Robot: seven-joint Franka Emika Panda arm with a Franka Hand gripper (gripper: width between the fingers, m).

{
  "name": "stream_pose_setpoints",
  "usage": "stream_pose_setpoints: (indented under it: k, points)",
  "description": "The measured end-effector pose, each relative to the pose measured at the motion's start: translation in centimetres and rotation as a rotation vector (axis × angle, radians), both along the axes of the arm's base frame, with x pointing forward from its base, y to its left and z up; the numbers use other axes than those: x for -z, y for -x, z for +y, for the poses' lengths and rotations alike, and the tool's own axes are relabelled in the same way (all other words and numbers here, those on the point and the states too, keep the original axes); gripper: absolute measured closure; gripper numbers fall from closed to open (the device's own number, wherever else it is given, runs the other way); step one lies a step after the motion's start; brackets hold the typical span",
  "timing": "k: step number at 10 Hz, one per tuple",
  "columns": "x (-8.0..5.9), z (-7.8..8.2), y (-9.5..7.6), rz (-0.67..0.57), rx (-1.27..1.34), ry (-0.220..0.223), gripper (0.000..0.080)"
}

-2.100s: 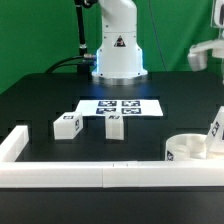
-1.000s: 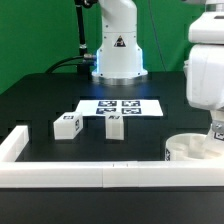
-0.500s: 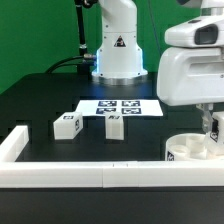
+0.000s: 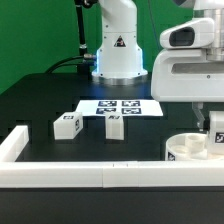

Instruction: Assemble stool

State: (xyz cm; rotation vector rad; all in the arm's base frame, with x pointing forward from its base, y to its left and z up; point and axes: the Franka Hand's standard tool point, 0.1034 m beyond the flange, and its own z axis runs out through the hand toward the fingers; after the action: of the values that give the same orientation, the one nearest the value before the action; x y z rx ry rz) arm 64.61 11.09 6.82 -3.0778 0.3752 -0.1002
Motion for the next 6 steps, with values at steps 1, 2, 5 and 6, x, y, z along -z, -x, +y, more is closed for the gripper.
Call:
stream_pose_setpoints:
  k: [1, 2, 5, 6]
  points:
    - [0.0, -0.1, 0.0, 0.003, 0.067, -0.004, 0.0462]
    - [0.0, -0.1, 0.1, 0.007, 0.172, -0.012, 0.0462]
    - [0.3, -0.2, 1.0, -0.006, 0.782, -0.134, 0.0462]
    - [0.3, -0.1, 1.1, 0.012, 0.895, -0.168, 0.0462]
